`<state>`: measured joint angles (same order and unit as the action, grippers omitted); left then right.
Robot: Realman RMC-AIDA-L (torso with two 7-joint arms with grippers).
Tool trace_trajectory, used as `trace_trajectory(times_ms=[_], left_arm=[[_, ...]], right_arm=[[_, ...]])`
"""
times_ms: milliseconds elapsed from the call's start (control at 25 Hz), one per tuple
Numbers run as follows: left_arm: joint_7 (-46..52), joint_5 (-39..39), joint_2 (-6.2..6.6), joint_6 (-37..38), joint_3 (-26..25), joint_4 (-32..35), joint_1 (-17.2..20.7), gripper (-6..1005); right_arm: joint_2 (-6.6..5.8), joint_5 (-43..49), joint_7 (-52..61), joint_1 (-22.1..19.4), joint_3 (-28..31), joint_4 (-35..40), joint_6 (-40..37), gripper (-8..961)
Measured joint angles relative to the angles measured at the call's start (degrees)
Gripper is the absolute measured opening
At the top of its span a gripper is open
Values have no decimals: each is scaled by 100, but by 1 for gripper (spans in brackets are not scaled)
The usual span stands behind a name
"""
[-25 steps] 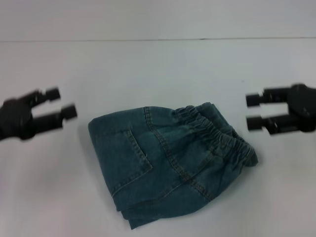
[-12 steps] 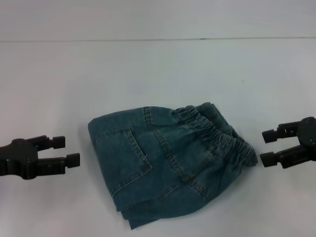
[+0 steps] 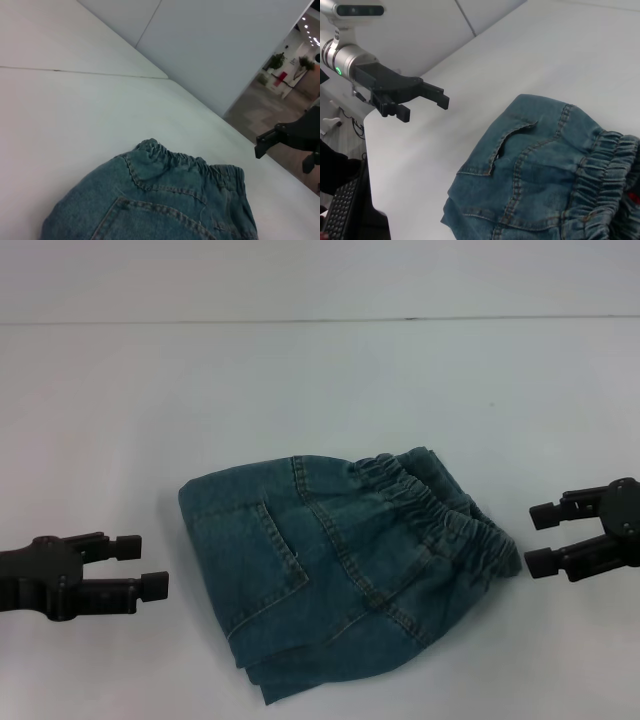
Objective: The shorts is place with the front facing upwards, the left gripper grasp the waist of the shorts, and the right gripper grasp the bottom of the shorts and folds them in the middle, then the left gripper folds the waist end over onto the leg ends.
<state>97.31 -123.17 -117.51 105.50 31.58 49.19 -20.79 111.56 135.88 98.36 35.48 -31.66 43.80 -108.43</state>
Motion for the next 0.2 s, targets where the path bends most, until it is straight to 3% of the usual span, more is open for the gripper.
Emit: trace_trajectory(times_ms=[200], left_arm=[[0, -6, 0, 49, 1, 3, -23, 936]], right_arm=[[30, 1, -56, 1, -23, 0, 39, 947]])
